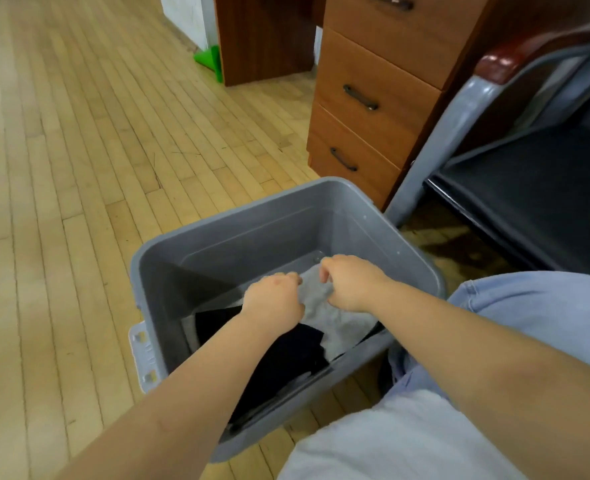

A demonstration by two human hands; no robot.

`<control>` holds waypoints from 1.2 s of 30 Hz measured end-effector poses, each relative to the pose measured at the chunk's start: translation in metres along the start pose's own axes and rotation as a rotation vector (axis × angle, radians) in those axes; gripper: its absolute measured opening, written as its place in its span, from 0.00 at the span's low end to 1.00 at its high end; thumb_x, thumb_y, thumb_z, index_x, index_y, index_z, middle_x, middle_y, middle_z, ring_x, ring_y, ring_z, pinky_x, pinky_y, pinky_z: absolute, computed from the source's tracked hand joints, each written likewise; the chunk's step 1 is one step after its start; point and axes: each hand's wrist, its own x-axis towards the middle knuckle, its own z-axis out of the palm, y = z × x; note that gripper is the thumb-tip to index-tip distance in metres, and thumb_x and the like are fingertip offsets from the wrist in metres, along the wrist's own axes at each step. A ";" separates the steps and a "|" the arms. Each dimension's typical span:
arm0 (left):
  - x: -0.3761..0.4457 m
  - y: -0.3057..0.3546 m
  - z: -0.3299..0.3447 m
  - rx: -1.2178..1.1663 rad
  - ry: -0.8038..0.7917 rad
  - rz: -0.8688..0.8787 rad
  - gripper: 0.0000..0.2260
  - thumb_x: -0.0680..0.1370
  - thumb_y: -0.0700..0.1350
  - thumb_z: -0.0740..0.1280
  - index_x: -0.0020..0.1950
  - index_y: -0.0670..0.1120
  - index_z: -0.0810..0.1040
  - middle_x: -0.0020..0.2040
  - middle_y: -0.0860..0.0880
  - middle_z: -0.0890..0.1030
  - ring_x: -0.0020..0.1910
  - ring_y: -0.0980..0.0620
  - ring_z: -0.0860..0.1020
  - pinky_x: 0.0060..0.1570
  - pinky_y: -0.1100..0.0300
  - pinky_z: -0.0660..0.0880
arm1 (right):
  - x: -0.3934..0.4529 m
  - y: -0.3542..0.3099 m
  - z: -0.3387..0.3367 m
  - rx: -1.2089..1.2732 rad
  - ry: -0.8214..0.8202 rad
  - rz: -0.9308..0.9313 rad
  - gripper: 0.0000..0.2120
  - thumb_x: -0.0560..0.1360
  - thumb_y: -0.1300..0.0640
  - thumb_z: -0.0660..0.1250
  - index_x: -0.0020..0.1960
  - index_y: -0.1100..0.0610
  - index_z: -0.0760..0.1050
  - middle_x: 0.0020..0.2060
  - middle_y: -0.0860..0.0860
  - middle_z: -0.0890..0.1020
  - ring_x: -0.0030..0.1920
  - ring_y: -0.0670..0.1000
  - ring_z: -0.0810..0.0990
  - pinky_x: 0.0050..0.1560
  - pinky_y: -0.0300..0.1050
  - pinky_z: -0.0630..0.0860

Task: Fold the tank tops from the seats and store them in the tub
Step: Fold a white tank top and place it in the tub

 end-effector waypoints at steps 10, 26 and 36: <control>0.031 0.141 -0.073 0.058 0.126 0.303 0.16 0.79 0.47 0.64 0.66 0.50 0.71 0.62 0.50 0.77 0.60 0.49 0.75 0.52 0.55 0.74 | -0.094 0.103 -0.083 0.068 0.336 0.096 0.14 0.71 0.54 0.70 0.55 0.50 0.71 0.53 0.50 0.75 0.54 0.52 0.74 0.51 0.48 0.73; -0.005 0.412 -0.013 0.135 0.000 0.925 0.19 0.80 0.51 0.64 0.70 0.54 0.68 0.68 0.54 0.72 0.66 0.52 0.70 0.64 0.56 0.69 | -0.351 0.303 -0.025 0.200 0.449 0.723 0.22 0.72 0.45 0.71 0.64 0.47 0.71 0.59 0.44 0.74 0.61 0.47 0.71 0.61 0.45 0.72; -0.034 0.498 0.045 0.201 -0.167 1.047 0.22 0.79 0.52 0.65 0.72 0.55 0.65 0.71 0.55 0.68 0.69 0.53 0.67 0.66 0.58 0.67 | -0.460 0.370 0.051 0.404 0.482 0.936 0.26 0.71 0.47 0.73 0.67 0.48 0.70 0.62 0.46 0.74 0.62 0.47 0.71 0.57 0.37 0.65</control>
